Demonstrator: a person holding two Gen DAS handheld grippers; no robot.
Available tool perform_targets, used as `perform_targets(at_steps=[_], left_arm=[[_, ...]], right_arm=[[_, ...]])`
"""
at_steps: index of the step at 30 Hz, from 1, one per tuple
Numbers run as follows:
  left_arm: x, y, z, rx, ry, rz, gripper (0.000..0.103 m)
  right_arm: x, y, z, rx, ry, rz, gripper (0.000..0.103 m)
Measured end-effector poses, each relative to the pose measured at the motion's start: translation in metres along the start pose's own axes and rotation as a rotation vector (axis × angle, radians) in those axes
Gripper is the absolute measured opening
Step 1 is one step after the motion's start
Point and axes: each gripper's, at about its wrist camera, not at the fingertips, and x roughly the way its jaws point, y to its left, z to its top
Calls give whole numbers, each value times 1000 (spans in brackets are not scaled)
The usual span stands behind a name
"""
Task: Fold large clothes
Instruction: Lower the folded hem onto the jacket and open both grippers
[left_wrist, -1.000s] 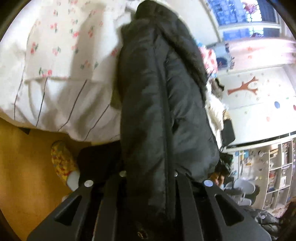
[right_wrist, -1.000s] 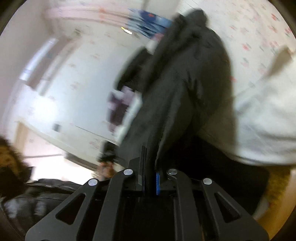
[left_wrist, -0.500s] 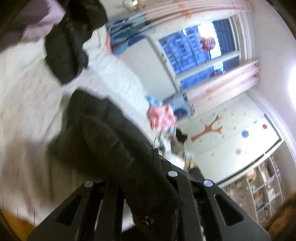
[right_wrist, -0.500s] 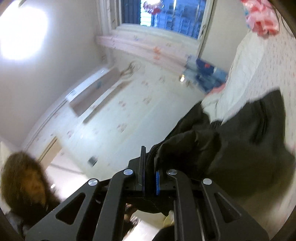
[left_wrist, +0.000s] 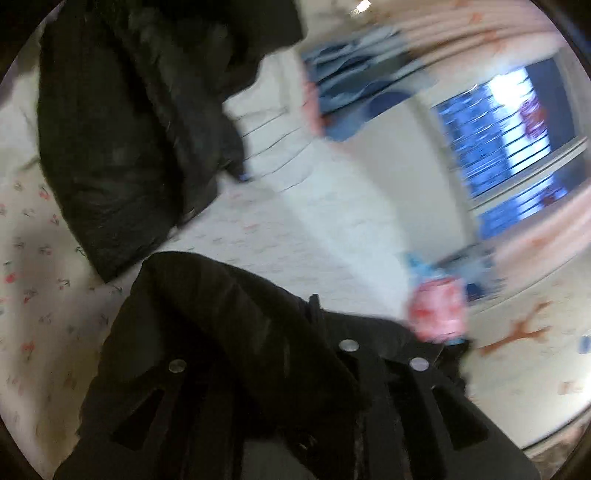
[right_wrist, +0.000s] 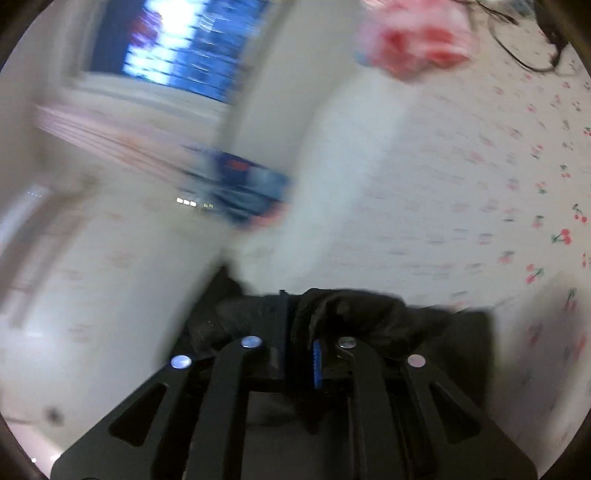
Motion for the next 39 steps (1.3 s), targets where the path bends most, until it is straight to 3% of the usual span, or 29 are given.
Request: perform_targets(at_steps=[2,5,6,8,9,10,12,14,16,18,20,22,24,26,27,28,29,31,33,36,39], left_arm=[[36,8,-9,39,26,109,16],[43,7,-3,13,67,125,22],[33,10,7,-74,87,48,25],[6,17,19,-217,62,-106,49],[-12,16,24,-267,33,-165,52],[-36,6,28,-249,-6,-186,56],[-66,-21,25,-144,-69,-188,65],[-86,-36,14,-102,-141,-172,72],[-95,-64,-7,32,-216,-118,79],[-90,-82,-20,129,-253,-113,86],[-75,-82,-12,71,-282,-35,87],[-57,-85,-5,48,-209,-88,87],[-31,-109,-19,196,-118,-87,90],[27,-129,-52,469,-3,48,90],[59,-121,-60,498,78,133,89],[84,-109,-65,500,125,203,89],[93,-101,-64,486,122,238,89],[84,-104,-59,438,103,253,86],[60,-122,-53,423,13,219,86],[49,-157,-52,536,-94,208,87],[98,-144,-44,515,13,271,87]], right_arm=[[31,-26,-1,29,58,-60,16],[44,-43,6,129,103,-91,21],[37,-42,6,140,88,-74,26],[13,-25,11,141,18,-38,57],[-1,-3,10,72,-27,-57,64],[-9,14,8,-2,-54,-69,73],[-22,70,-11,-231,-72,-79,81],[-18,115,-40,-437,-66,-125,88],[6,144,-63,-582,-18,-203,88],[39,156,-76,-633,36,-255,88],[81,154,-85,-675,78,-354,88],[120,138,-88,-683,124,-460,88],[160,114,-82,-650,149,-552,88],[186,89,-77,-625,156,-611,89],[194,79,-73,-591,175,-620,89],[195,73,-70,-557,191,-604,90],[194,71,-65,-523,207,-606,89],[190,81,-60,-534,226,-632,86],[172,108,-53,-574,152,-586,86],[169,143,-52,-679,92,-583,87],[208,127,-62,-765,181,-687,86]])
